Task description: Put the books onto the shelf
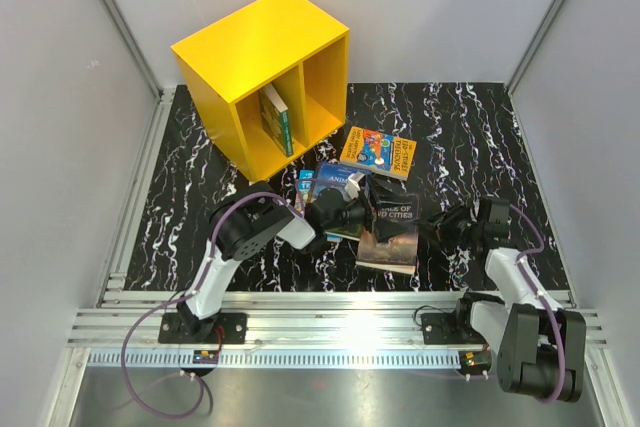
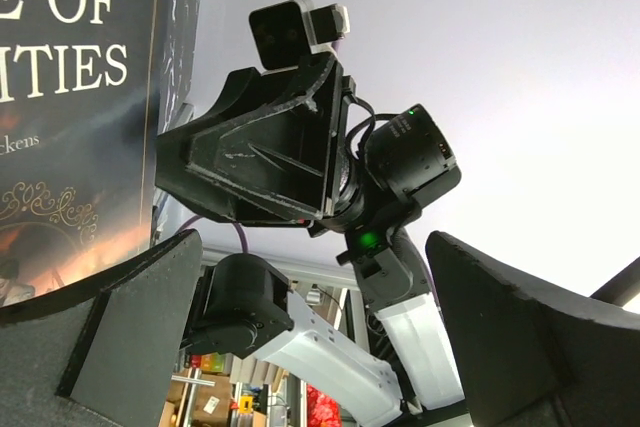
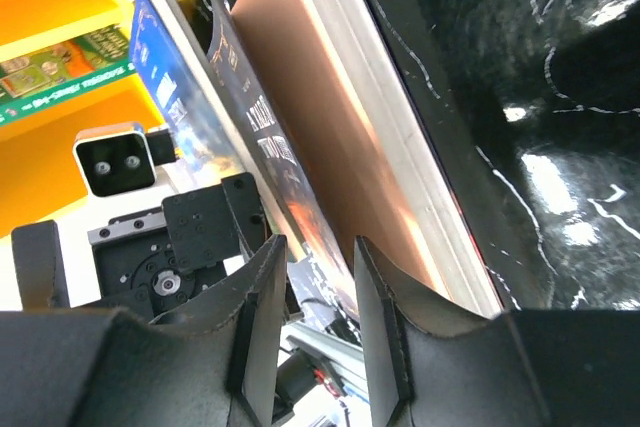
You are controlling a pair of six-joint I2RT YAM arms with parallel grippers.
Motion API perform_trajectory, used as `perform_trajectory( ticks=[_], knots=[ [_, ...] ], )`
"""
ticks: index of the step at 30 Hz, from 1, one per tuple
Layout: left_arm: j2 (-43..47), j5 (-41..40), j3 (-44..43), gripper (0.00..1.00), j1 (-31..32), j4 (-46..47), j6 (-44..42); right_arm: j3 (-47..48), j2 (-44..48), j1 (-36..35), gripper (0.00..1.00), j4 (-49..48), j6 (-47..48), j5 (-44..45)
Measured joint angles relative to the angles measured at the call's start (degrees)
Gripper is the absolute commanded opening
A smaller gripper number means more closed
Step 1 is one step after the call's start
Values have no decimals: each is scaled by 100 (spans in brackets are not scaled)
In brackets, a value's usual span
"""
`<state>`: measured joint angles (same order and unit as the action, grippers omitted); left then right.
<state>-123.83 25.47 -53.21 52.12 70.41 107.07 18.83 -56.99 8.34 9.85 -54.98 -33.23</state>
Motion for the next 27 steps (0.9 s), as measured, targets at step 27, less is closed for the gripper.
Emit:
perform_trajectory(
  ticks=[27],
  knots=[
    [968, 323, 734, 99, -186, -162, -13, 378, -269, -1561, 0, 466, 361, 772]
  ],
)
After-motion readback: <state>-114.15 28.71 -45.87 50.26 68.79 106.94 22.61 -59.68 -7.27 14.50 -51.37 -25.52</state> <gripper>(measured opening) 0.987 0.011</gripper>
